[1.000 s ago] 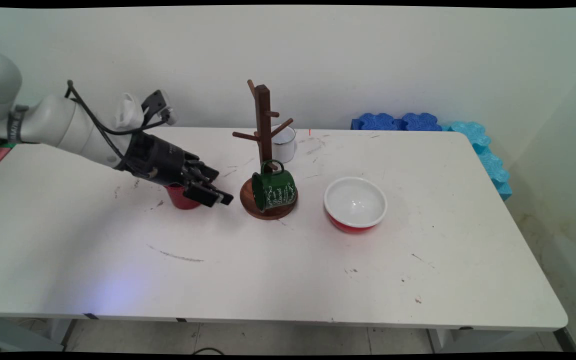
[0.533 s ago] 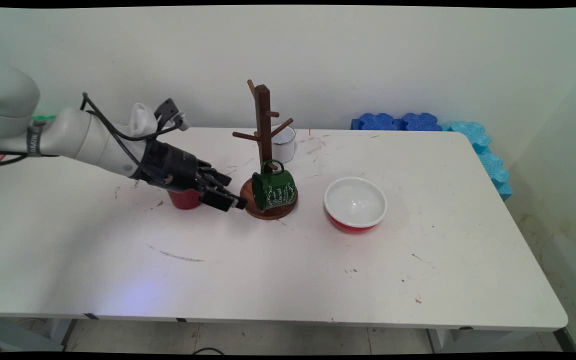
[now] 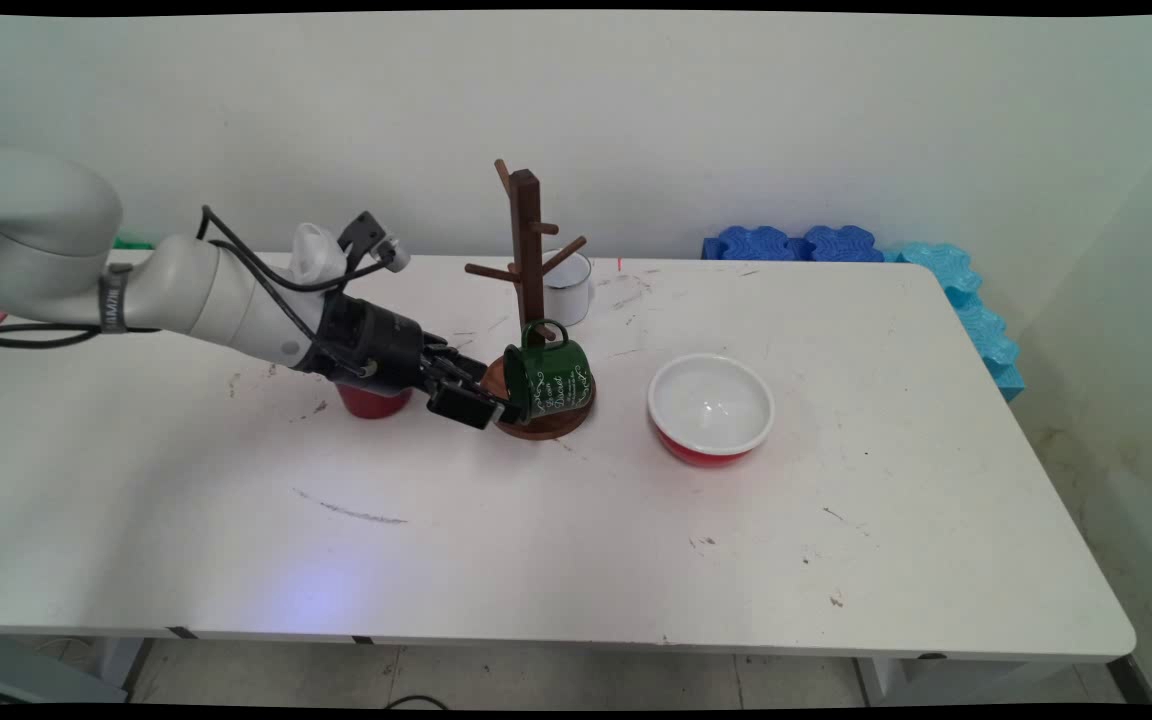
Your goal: Pick up the green mug from the rack
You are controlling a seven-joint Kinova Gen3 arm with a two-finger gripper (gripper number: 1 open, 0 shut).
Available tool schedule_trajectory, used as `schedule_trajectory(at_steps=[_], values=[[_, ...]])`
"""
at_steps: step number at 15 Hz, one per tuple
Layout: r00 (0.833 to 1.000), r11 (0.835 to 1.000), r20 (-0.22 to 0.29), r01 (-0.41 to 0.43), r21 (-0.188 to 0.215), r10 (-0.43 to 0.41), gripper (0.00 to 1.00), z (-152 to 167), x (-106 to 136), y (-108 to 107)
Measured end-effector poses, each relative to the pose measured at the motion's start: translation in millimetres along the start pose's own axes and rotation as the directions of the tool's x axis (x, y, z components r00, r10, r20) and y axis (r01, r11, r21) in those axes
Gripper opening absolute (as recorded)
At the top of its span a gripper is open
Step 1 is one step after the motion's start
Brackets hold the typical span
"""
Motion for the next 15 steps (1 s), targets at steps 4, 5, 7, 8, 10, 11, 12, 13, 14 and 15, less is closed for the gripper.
schedule_trajectory(at_steps=[4,5,7,8,10,11,12,13,14,15], values=[[1.0,1.0,-0.006,0.014,-0.006,-0.014,1.0,11.3,-0.1,1.1],[1.0,1.0,-0.006,0.017,-0.008,-0.017,1.0,13.6,-0.3,1.3],[1.0,1.0,-0.008,0.023,-0.011,-0.023,1.0,19.0,-0.2,2.0],[1.0,1.0,-0.008,0.026,-0.012,-0.026,1.0,21.6,-0.4,2.4],[1.0,0.999,-0.009,0.03,-0.014,-0.03,1.0,26.0,-0.1,2.8],[0.999,0.999,-0.009,0.032,-0.015,-0.032,1.0,27.9,-0.1,2.9],[0.999,0.999,-0.009,0.033,-0.015,-0.033,1.0,29.2,0.0,2.9],[0.999,0.999,-0.01,0.034,-0.016,-0.034,1.0,31.1,0.2,2.9],[0.999,0.999,-0.01,0.035,-0.016,-0.035,1.0,33.2,0.4,2.9],[0.999,0.999,-0.011,0.036,-0.017,-0.036,1.0,35.2,0.6,2.9]])
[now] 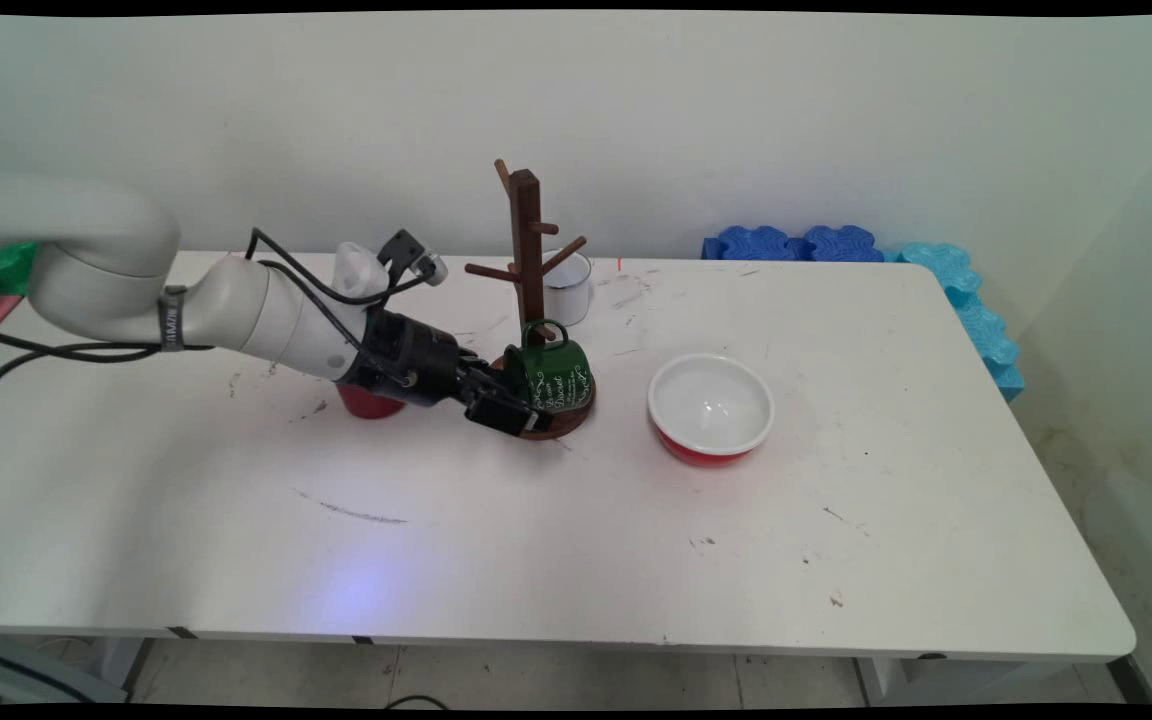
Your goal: Pick up the green mug from the rack
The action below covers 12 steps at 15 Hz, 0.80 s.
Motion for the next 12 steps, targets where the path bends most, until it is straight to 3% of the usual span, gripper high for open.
schedule_trajectory(at_steps=[9,10,12], values=[[1.0,1.0,-0.004,0.0,-0.002,0.0,1.0,11.6,1.6,0.1],[1.0,1.0,-0.005,0.0,-0.001,0.0,0.0,12.7,1.8,0.1],[1.0,1.0,-0.007,-0.002,0.0,0.002,0.0,14.3,2.2,0.1]])
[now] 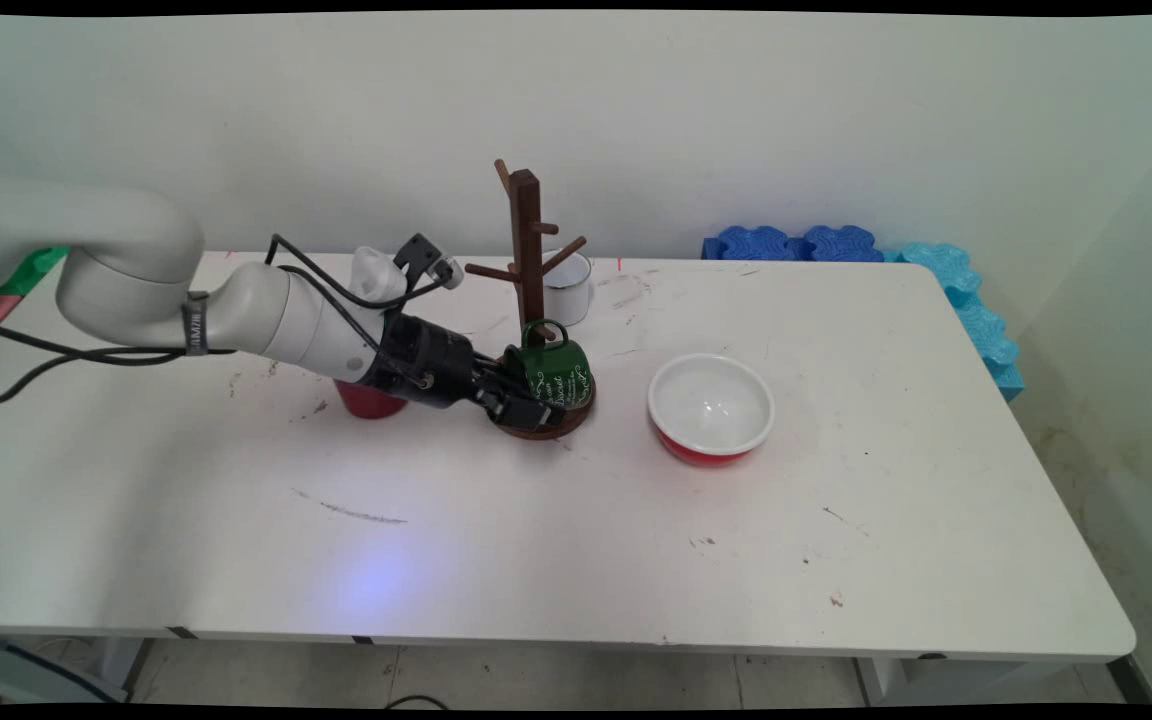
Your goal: Pick up the green mug from the rack, then place the picked object on the table
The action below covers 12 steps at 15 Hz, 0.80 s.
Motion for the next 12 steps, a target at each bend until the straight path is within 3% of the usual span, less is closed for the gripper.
schedule_trajectory(at_steps=[12], values=[[0.999,0.999,0.006,-0.032,0.008,0.032,0.0,2.8,-2.5,3.1]])
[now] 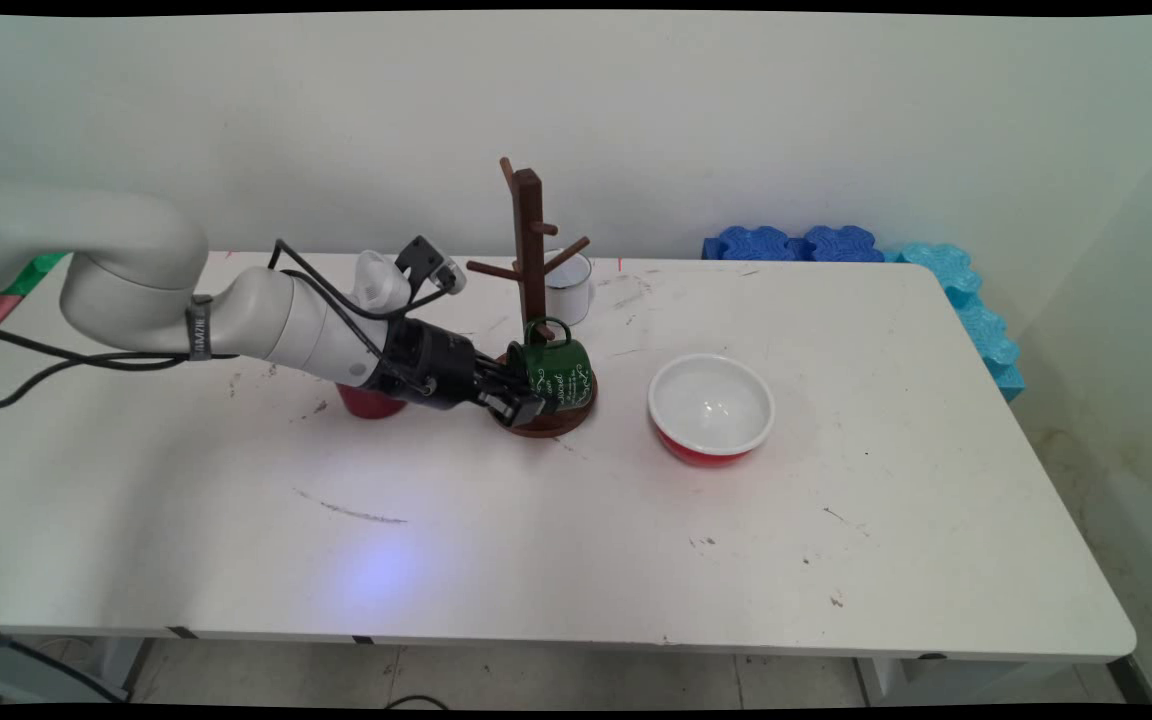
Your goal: Place the picked object on the table
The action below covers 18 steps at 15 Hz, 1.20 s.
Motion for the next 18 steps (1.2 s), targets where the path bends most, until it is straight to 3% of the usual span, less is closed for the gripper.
schedule_trajectory(at_steps=[18], values=[[0.997,0.997,0.003,-0.072,-0.007,0.072,0.0,-3.6,10.8,1.2]])
